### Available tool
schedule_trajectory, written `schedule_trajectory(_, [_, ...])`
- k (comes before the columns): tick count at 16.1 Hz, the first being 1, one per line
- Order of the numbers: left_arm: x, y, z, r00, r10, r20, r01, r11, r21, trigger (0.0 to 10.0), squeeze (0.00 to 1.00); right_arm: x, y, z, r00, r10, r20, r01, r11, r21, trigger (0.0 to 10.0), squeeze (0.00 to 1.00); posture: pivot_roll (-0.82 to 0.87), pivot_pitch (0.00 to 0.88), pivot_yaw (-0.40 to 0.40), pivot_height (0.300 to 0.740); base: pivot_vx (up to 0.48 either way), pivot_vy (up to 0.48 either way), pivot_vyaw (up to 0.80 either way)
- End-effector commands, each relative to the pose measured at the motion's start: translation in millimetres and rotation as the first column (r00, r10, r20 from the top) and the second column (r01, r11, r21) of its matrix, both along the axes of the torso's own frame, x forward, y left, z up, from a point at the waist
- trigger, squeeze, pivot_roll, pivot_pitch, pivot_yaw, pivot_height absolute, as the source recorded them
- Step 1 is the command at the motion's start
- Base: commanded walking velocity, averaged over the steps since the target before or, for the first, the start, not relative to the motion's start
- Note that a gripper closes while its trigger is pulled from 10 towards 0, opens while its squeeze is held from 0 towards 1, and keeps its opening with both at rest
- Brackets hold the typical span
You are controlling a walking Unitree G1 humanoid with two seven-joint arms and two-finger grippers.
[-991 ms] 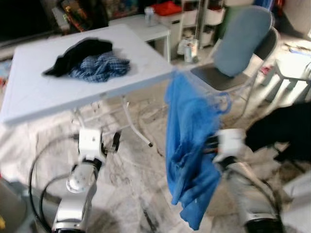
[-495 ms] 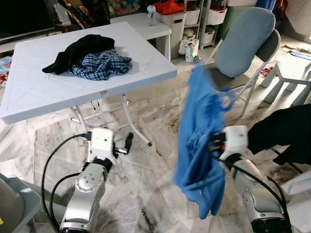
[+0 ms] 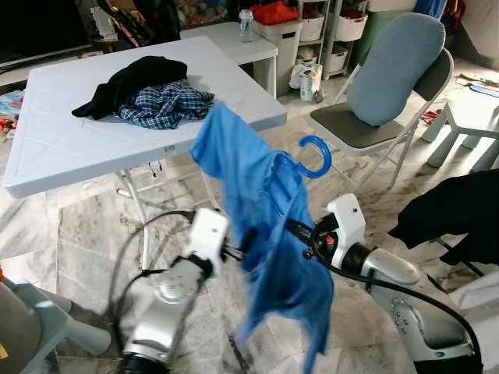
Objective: Hang hanger
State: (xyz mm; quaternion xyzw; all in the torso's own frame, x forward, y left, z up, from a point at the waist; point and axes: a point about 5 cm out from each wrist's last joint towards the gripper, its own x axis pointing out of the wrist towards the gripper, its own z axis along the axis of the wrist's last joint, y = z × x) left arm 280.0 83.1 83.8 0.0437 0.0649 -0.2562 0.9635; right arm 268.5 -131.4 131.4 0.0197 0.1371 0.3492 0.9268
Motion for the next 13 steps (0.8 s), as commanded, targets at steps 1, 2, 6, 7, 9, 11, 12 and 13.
schedule_trajectory(1, [3.6,-3.2,1.0,1.0,-0.006,0.013,0.006,1.0,0.016,10.0,0.0,-2.2,9.4,19.6,0.997,0.067,0.044,-0.069,0.997,0.047,10.0,0.0,-0.17,0.0,0.023,0.74,0.0,0.0,0.0])
schedule_trajectory(2, [4.8,-7.5,0.0,1.0,-0.014,0.01,0.014,1.0,0.012,10.0,0.0,-5.9,14.6,27.3,0.992,0.115,0.05,-0.118,0.99,0.075,10.0,0.0,-0.18,0.0,0.025,0.74,0.0,0.0,0.0])
schedule_trajectory(6, [13.5,-4.5,0.4,0.999,0.043,0.033,-0.044,0.999,0.027,10.0,0.0,-23.1,18.7,37.6,0.963,0.264,0.049,-0.266,0.962,0.053,10.0,0.0,-0.19,0.0,0.027,0.74,0.0,0.0,0.0])
schedule_trajectory(7, [16.5,-1.2,1.4,0.997,0.067,0.048,-0.068,0.997,0.031,10.0,0.0,-27.2,16.8,37.9,0.957,0.288,0.037,-0.29,0.956,0.039,10.0,0.0,-0.19,0.0,0.027,0.74,0.0,0.0,0.0])
schedule_trajectory(9, [23.8,12.4,8.0,0.987,0.146,0.074,-0.146,0.989,-0.009,10.0,0.0,-35.7,8.7,34.8,0.947,0.32,0.012,-0.319,0.947,-0.023,10.0,0.0,-0.19,0.0,0.028,0.74,0.0,0.0,0.0])
schedule_trajectory(11, [27.3,24.5,9.5,0.979,0.192,0.072,-0.19,0.981,-0.037,10.0,0.0,-33.2,-4.9,26.4,0.961,0.278,-0.011,-0.277,0.954,-0.113,10.0,0.0,-0.19,0.0,0.03,0.74,0.0,0.0,0.0])
schedule_trajectory(12, [28.2,29.8,9.7,0.974,0.214,0.071,-0.212,0.976,-0.042,10.0,0.0,-31.3,-10.9,21.5,0.964,0.266,-0.014,-0.265,0.948,-0.178,10.0,0.0,-0.18,0.0,0.027,0.74,0.0,0.0,0.0])
schedule_trajectory(13, [29.0,33.6,9.6,0.971,0.229,0.072,-0.227,0.973,-0.041,10.0,0.0,-30.1,-15.8,17.2,0.967,0.254,-0.021,-0.252,0.941,-0.226,10.0,0.0,-0.18,0.0,0.026,0.74,0.0,0.0,0.0])
